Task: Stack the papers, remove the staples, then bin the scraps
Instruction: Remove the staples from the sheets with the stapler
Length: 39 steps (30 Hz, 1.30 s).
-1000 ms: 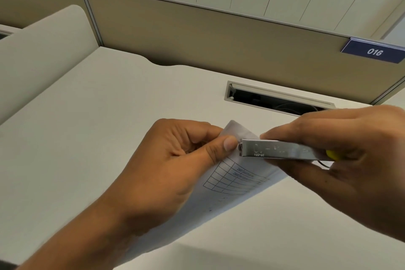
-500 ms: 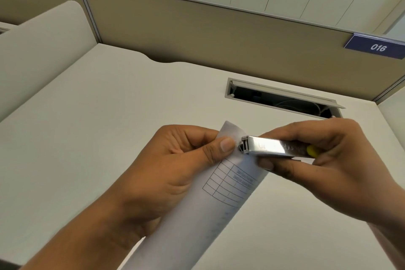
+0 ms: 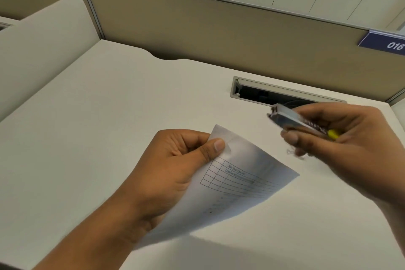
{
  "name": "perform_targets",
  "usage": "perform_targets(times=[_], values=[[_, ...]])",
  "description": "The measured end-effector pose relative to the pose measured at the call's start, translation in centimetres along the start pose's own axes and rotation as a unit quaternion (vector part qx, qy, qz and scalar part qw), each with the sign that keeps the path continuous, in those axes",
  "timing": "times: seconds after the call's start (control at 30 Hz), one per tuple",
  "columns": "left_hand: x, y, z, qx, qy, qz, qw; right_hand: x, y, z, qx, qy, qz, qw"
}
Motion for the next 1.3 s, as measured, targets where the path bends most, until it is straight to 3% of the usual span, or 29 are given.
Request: perform_targets(times=[0.13,0.23,0.4,0.6,0.83,0.9,0.97,1.1,1.3], values=[[-0.9,-0.7,1.0,0.019,-0.004,0.034,0.999,8.1,-0.1,4.2,0.020,0.164,0.030,0.986],[-1.8,-1.1,2.1,0.032,-0.018,0.035,0.999,15.4,0.7,7.2,0.042,0.255,-0.010,0.966],[-3.3,-1.4,4.3,0.035,-0.044,0.034,0.998,23.2,2.9,12.2,0.045,0.221,-0.185,0.957],[-5.8,-1.5,6.7,0.025,-0.067,0.037,0.997,28.3,5.0,16.5,0.048,0.158,-0.369,0.914],[-7.9,-1.3,8.7,0.011,-0.094,0.037,0.995,31.1,5.8,18.9,0.035,0.142,-0.390,0.909],[-7.9,-1.1,8.9,0.015,-0.088,0.037,0.995,30.5,5.4,18.8,0.032,0.164,-0.350,0.922],[-7.7,-0.9,9.0,0.025,-0.078,0.040,0.996,27.9,4.2,18.2,0.079,0.177,-0.253,0.948],[-6.5,-0.4,8.4,0.033,-0.034,0.063,0.997,17.3,1.6,13.3,0.180,0.113,-0.125,0.969],[-3.7,0.8,6.3,0.020,0.070,0.149,0.986,5.1,2.9,2.4,0.138,0.011,-0.067,0.988]])
Point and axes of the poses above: each hand's wrist, its own z-axis towards the middle knuckle, its own y-axis out of the palm, x = y × z, the point moved 7 cm from there along z, towards the middle knuckle, and after that the axes turned 9 degrees about y, right-handed, at the moved point
